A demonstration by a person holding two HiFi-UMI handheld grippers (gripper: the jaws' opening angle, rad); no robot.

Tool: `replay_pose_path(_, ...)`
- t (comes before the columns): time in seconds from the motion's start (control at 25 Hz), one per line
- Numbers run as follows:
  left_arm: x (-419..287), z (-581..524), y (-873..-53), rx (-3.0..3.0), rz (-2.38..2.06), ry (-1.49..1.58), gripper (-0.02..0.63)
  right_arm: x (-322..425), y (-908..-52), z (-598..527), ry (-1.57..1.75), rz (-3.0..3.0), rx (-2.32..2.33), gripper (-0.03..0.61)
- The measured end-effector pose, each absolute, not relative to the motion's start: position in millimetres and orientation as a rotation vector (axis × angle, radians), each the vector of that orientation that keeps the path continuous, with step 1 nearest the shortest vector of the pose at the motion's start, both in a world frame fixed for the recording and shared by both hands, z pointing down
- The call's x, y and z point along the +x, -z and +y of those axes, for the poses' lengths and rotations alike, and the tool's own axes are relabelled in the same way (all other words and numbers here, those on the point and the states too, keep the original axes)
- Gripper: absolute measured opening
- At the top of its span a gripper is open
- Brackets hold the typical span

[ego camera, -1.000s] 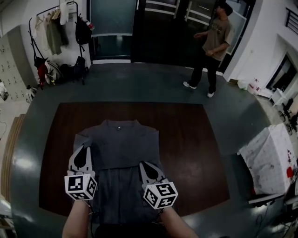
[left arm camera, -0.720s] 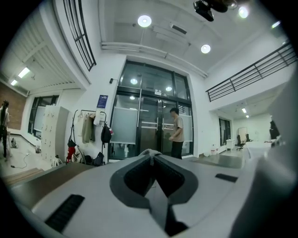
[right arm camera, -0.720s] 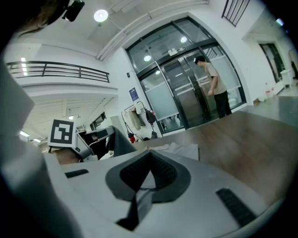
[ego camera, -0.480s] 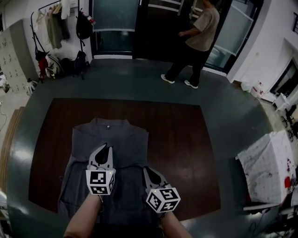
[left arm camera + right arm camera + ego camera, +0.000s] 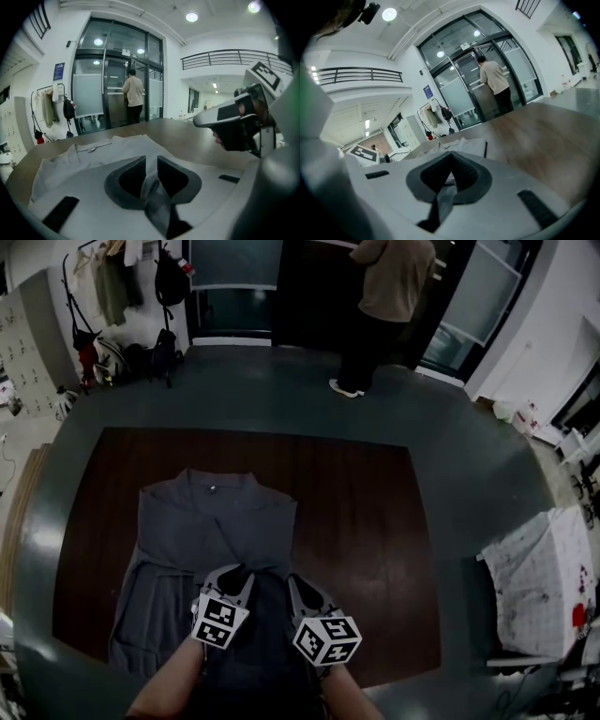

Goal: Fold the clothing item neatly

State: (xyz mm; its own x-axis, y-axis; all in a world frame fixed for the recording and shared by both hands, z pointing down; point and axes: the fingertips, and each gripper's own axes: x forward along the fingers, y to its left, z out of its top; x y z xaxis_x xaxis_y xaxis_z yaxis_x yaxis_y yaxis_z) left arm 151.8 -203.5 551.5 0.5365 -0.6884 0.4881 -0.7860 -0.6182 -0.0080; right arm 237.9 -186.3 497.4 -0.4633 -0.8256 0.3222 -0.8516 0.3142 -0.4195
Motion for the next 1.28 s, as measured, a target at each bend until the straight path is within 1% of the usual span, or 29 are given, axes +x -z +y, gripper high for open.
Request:
replay_pose_path(0.16,164,-197,-551,2.589,-1.257,-0.639,0.063,235,-499,-196,-0.802,-2.510,1.560,-0.012)
replay_pose_path(0.28,146,-198,-537,2.556,-1.368,-0.551,0.063,220,-504,-202,-0.750,-2.503,1.486,-0.012)
replay_pose_path(0.36,116,-196,-529,2.504,-1.442,-0.502,0.063,197,-507,-202,-0.718,-2.500,1.422,-0.011)
replay_pose_path(0.48,51,-188,-526,2.419,-1.556,-0.495,0.063,148,-513,-188,-0.626,-2.508,1.275,-0.011)
replay_pose_path(0.56,7,-183,-530,2.367,-1.618,-0.524,0.063,114,-519,-175,-0.546,-2.505,1.172,0.025)
replay_pose_path(0.64,-29,-181,-537,2.316,-1.651,-0.540,0.063,83,-528,-160,-0.463,-2.484,1.087,0.045)
replay_pose_path(0.8,-71,-184,-545,2.280,-1.667,-0.555,0.063,39,-556,-140,-0.283,-2.343,0.992,0.085)
replay_pose_path(0.92,-82,-190,-554,2.291,-1.631,-0.546,0.063,21,-582,-145,-0.130,-2.190,1.011,0.095)
replay_pose_path(1.12,-77,-197,-570,2.331,-1.540,-0.541,0.063,9,-613,-157,0.030,-1.978,1.044,0.101)
replay_pose_path(1.28,-72,-199,-576,2.350,-1.481,-0.519,0.063,6,-627,-163,0.014,-1.890,1.065,0.114)
